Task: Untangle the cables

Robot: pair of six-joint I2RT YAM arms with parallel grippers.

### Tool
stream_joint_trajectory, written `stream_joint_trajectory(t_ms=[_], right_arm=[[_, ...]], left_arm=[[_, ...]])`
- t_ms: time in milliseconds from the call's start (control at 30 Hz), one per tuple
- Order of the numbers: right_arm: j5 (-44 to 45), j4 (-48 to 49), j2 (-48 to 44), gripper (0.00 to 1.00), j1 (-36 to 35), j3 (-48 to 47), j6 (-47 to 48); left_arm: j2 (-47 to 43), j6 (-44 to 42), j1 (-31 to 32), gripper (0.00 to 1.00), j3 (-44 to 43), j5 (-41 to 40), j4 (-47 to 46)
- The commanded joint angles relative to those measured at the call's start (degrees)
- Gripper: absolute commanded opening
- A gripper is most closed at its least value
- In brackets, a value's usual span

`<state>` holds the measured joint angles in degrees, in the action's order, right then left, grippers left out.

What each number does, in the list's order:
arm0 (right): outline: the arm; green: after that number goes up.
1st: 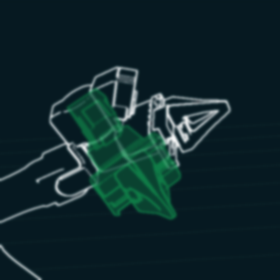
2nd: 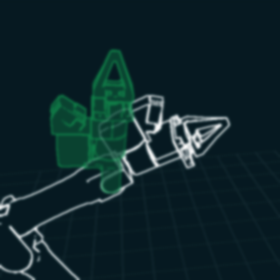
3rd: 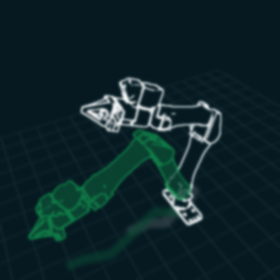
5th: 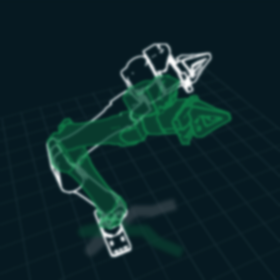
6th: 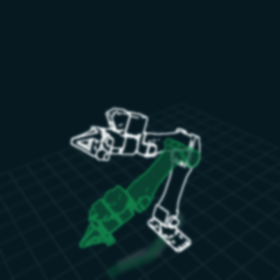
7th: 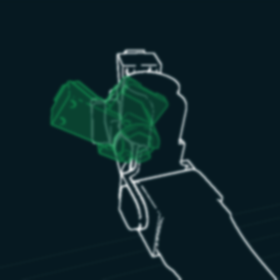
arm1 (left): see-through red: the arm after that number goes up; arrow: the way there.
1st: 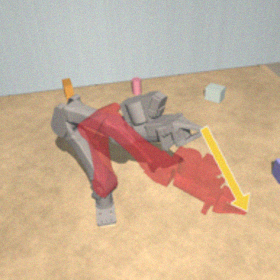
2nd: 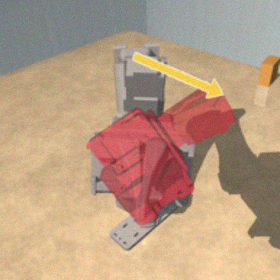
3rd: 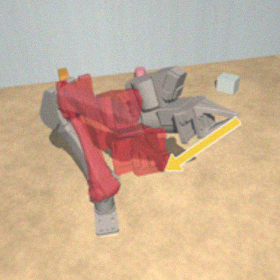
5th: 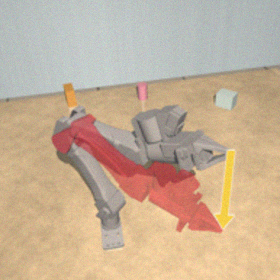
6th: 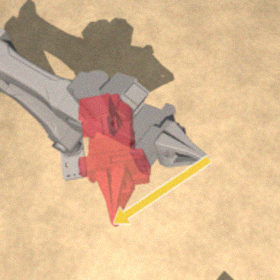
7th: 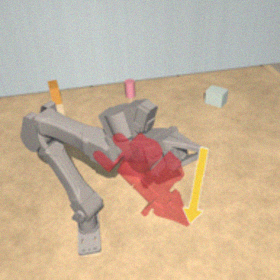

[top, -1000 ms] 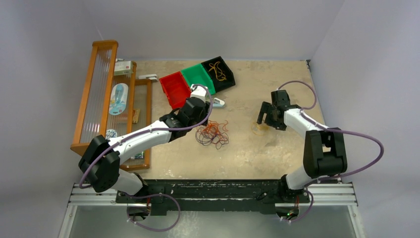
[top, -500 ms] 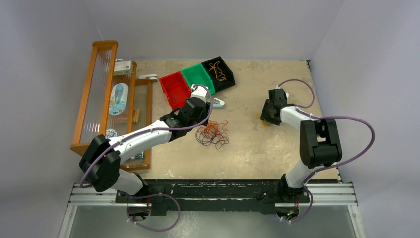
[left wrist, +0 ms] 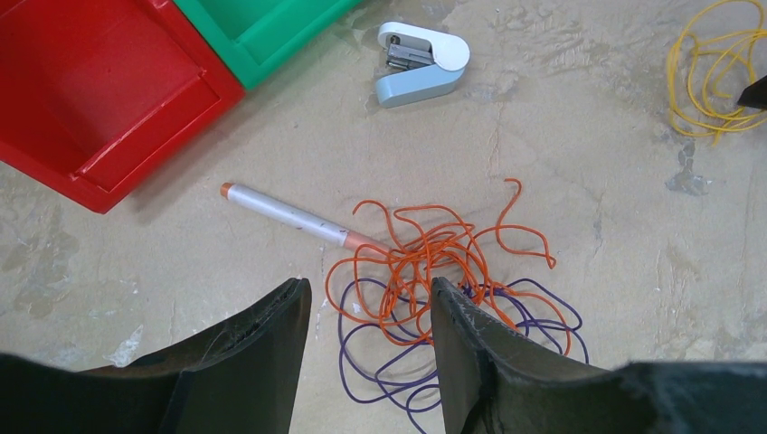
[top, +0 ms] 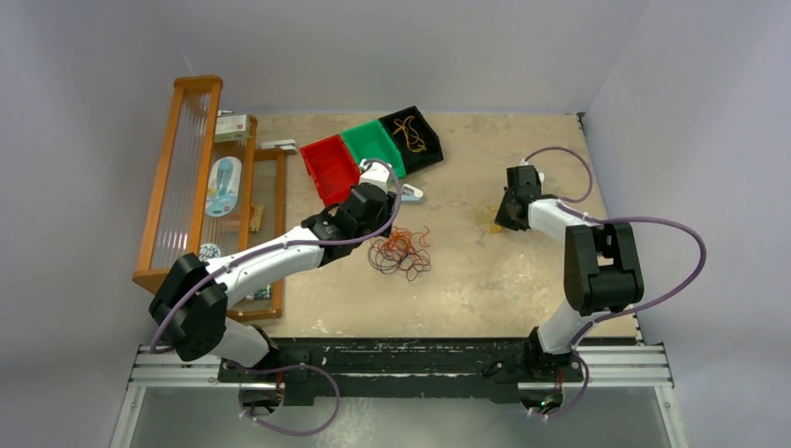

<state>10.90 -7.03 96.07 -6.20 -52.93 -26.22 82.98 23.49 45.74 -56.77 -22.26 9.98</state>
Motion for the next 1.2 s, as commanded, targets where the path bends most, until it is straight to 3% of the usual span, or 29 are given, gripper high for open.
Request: stream_joint_trajectory(t_ms=[0,300,500,700,1167], right_arm=[[1.59,-0.30,-6.67,0.00,0.22,-1.73,0.96],[-5.15,4.08,-16.16,0.00,0.22,-10.49,8.97],[-17.13,7.64,-11.55,0.00,-0.60,-21.47,12.86],[-19.68,9.43,-0.36,0.00,-6.40,-34.13,18.18],[0.41,7.18,29.59,0.00,-15.42,-60.86,18.72]], left_arm=[[0.00,1.11,-0.52,0.51,-1.31,-0.70,-1.30],[-0.89,5.85,-4.53,0.51,2.61,1.76,-4.64],[-3.57,7.31,-6.35,0.51,4.86,0.56,-5.21],[-7.74,8.52,-6.78,0.52,6.42,-3.66,-3.67],[-19.29,9.35,-7.42,0.57,8.28,-16.75,2.68]])
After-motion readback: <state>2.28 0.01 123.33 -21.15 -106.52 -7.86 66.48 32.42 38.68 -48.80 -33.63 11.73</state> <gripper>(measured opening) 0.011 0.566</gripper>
